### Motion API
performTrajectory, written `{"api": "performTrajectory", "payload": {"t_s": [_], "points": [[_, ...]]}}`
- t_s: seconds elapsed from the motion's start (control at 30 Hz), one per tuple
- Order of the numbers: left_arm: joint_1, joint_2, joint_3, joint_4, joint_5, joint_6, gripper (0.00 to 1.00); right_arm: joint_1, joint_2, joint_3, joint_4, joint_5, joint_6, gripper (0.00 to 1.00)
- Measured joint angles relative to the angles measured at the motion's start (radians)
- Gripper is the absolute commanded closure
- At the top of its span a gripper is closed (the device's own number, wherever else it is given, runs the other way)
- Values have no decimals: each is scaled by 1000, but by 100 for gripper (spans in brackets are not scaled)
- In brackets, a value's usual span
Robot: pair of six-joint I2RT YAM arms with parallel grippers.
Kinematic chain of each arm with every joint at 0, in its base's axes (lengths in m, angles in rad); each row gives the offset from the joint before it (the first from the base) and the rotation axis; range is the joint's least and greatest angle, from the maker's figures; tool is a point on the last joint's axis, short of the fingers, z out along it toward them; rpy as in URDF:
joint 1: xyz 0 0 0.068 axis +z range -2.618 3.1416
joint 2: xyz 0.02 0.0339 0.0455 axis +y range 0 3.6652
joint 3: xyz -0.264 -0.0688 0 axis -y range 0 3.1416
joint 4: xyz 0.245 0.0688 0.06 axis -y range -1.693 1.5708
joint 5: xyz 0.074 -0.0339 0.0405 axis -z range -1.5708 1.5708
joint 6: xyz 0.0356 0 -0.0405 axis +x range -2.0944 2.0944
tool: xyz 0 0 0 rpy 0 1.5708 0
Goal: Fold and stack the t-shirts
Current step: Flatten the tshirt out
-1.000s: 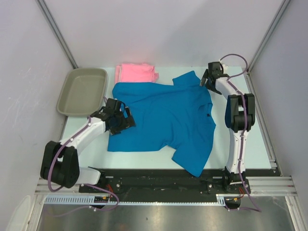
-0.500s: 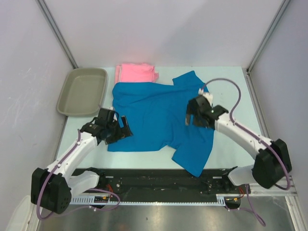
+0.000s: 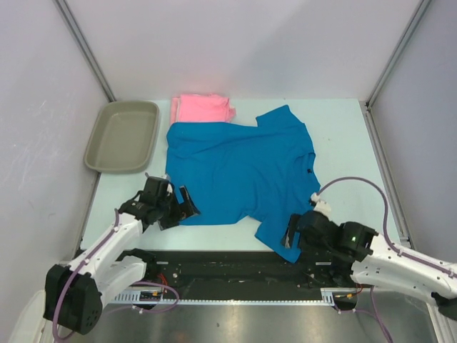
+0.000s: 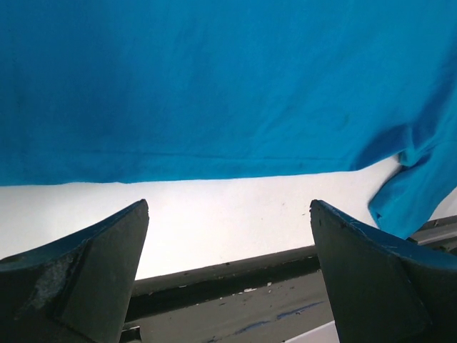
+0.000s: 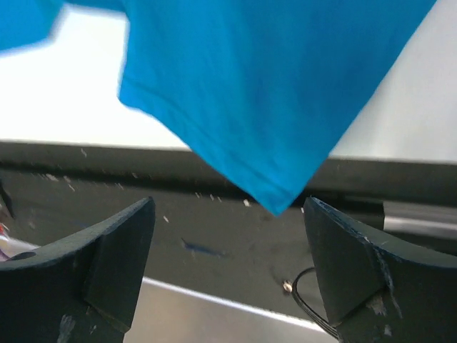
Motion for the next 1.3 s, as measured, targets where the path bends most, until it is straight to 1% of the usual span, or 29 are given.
{"api": "performTrajectory", "payload": {"t_s": [0.1,0.2,0.27,0.33,0.43,0.47,0.53,0.57,0.67,0.77,1.0,1.2,1.3], "points": [[0,52,-11,14,18,-8,0,148,-11,-68,-20,2,139,12],[1,109,-14,40,29,-14,0,292,35,-105,-44,24,276,11],[1,123,-19,57,36,-21,0,346,78,-111,-50,39,335,12],[2,123,-23,69,40,-25,0,369,123,-115,-39,47,381,13],[2,122,-23,85,40,-26,0,373,154,-136,1,51,418,20],[2,122,-23,88,40,-26,0,373,156,-145,14,51,426,25],[2,117,-23,89,39,-25,0,373,158,-153,24,53,436,30],[2,113,-23,87,37,-25,0,373,160,-157,24,53,440,38],[2,95,-20,80,16,-18,0,364,164,-162,29,48,444,48],[2,93,-11,74,5,-17,0,350,174,-164,34,34,446,50],[3,95,-6,70,-7,-18,0,322,183,-165,54,11,446,51],[3,95,-6,70,-7,-17,0,253,165,-171,58,-26,428,49],[3,95,-6,69,-7,-17,0,218,155,-177,93,5,399,48]]}}
